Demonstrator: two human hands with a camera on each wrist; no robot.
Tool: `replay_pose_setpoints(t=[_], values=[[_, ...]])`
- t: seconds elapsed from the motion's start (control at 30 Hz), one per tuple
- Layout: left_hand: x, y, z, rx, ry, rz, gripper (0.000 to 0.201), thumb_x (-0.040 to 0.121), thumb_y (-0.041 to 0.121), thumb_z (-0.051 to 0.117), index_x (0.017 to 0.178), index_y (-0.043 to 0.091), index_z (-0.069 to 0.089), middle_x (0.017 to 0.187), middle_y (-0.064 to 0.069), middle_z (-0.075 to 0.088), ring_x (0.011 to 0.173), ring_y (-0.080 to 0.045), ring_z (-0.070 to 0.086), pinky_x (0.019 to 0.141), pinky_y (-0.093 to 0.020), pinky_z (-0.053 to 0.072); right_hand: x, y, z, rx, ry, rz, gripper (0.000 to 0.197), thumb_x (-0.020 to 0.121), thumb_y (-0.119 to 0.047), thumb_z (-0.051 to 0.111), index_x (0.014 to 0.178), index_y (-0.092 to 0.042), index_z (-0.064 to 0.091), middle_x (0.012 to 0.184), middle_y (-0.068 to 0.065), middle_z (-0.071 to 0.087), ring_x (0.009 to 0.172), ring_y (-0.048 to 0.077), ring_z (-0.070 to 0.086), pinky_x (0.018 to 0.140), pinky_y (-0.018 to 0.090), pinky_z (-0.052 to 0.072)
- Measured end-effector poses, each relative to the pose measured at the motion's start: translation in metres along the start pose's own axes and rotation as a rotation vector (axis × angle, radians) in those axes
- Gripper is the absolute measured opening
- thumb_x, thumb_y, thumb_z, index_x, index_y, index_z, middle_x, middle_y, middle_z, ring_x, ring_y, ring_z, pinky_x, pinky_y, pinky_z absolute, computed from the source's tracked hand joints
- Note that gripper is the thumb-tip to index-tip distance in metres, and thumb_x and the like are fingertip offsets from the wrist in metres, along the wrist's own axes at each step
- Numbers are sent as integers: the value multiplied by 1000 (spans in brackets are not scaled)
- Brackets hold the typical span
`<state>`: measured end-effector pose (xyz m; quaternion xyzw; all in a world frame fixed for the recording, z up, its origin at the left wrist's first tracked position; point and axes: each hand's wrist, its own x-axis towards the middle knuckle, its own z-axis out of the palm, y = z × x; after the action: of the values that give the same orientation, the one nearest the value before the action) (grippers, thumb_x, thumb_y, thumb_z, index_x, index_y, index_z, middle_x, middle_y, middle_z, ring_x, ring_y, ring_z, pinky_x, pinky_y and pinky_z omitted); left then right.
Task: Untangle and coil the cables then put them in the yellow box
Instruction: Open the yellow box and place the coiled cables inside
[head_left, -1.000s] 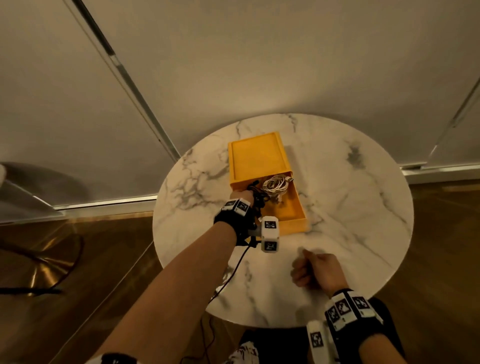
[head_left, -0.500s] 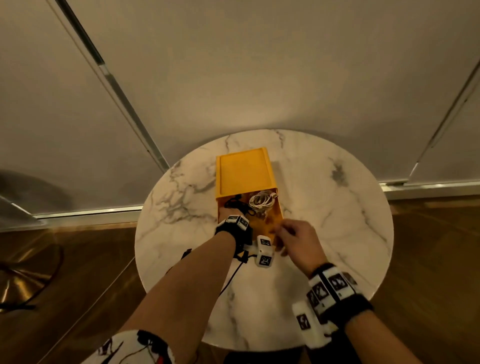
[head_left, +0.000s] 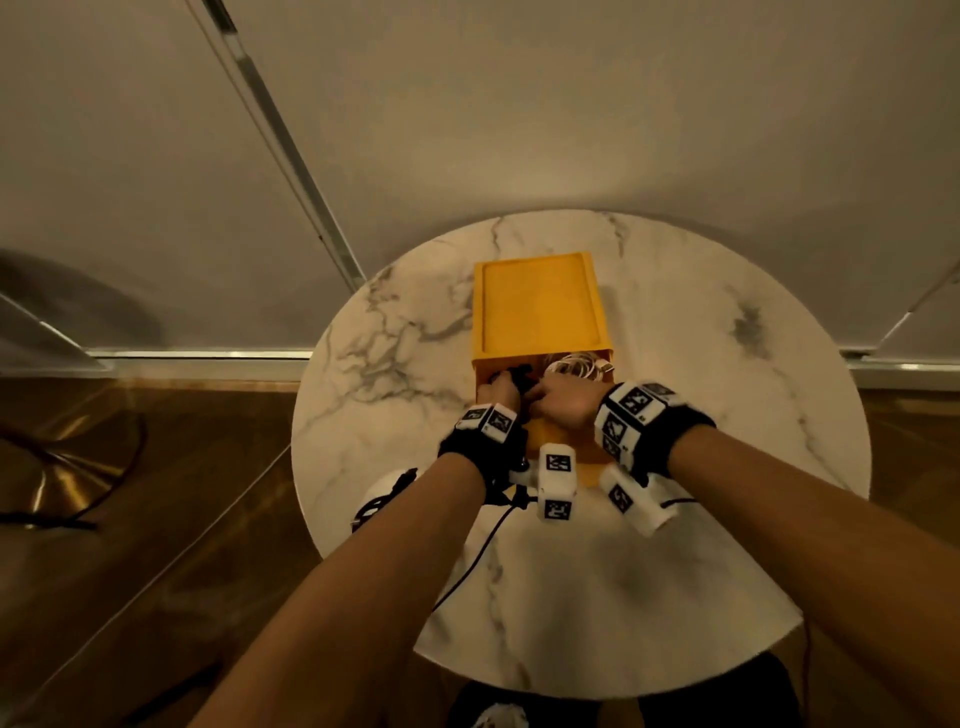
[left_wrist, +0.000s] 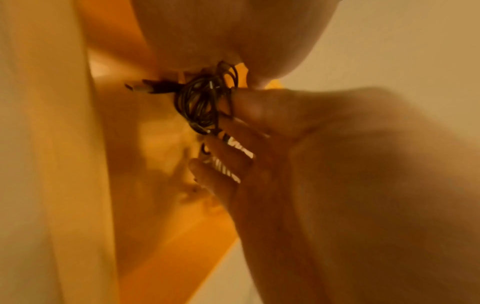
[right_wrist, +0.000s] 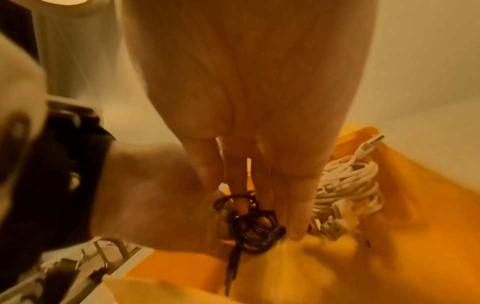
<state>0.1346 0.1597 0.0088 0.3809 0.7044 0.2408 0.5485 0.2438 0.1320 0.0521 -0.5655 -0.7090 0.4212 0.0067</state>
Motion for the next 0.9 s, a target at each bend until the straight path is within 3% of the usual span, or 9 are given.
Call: replay_pose_setpoints(t=[0.07, 0.17, 0.23, 0.33, 0.43, 0.5, 0.67, 0.8, 0.9], values=[[-12, 6, 0, -187, -43, 31, 47, 101, 28, 41, 137, -1, 46, 141, -23, 48, 129, -38, 47, 102, -43, 43, 1, 0, 3, -75, -20, 20, 27, 97, -15, 49, 113, -2, 66, 121, 17, 63, 109, 33, 56, 91, 38, 44], [-25, 7, -5, -190, -94, 32, 45, 98, 21, 46, 134, -5, 47, 139, -28, 47, 129, -43, 45, 102, -49, 42, 6, -2, 11, -226, -8, 64, 31, 100, -18, 44, 117, 2, 60, 121, 20, 61, 110, 34, 57, 84, 35, 41], [-39, 4, -11, -145, -125, 60, 47, 91, 16, 52, 132, -7, 48, 137, -31, 47, 127, -46, 46, 98, -50, 44, 8, -5, 13, -294, 45, 82, 31, 100, -20, 45, 116, 2, 60, 119, 20, 62, 109, 34, 58, 87, 36, 43], [-51, 0, -18, 151, -161, 321, 49, 76, 13, 52, 122, -3, 56, 124, -26, 57, 112, -40, 57, 93, -46, 49, 12, -8, 13, -279, 108, 71, 30, 98, -18, 48, 111, 5, 62, 112, 23, 63, 107, 36, 59, 86, 38, 44], [-54, 20, -32, 678, -162, 511, 22, 79, 4, 50, 92, -2, 68, 92, -16, 66, 79, -28, 57, 69, -41, 48, 14, -5, 10, -247, 146, 91, 29, 94, -19, 55, 103, 7, 63, 98, 23, 63, 101, 36, 61, 75, 36, 43], [-52, 40, -40, 901, -140, 504, 20, 85, 6, 52, 93, 0, 68, 92, -15, 67, 80, -29, 62, 68, -37, 54, 13, -3, 8, -211, 161, 80, 32, 91, -25, 61, 101, 5, 66, 101, 19, 67, 97, 33, 62, 73, 33, 43], [-35, 51, -28, 1295, -301, 459, 14, 90, 13, 61, 94, 0, 65, 76, -10, 63, 73, -28, 64, 70, -35, 55, 11, 2, 3, -179, 199, 52, 31, 90, -24, 62, 100, 5, 68, 103, 21, 68, 85, 29, 58, 71, 33, 41], [-22, 45, -22, 1604, -374, 524, 38, 77, 28, 80, 103, 2, 68, 97, -11, 68, 92, -27, 66, 76, -34, 53, 4, 11, 2, -136, 246, 0, 23, 86, -19, 65, 101, -5, 74, 105, 11, 71, 97, 26, 64, 84, 35, 50], [-14, 31, -18, 1700, -324, 612, 40, 79, 31, 78, 107, 7, 64, 101, -10, 64, 95, -29, 65, 78, -36, 55, -19, 11, 5, -183, 380, -98, 20, 86, -16, 58, 99, -10, 72, 102, 7, 69, 96, 24, 62, 80, 31, 46]])
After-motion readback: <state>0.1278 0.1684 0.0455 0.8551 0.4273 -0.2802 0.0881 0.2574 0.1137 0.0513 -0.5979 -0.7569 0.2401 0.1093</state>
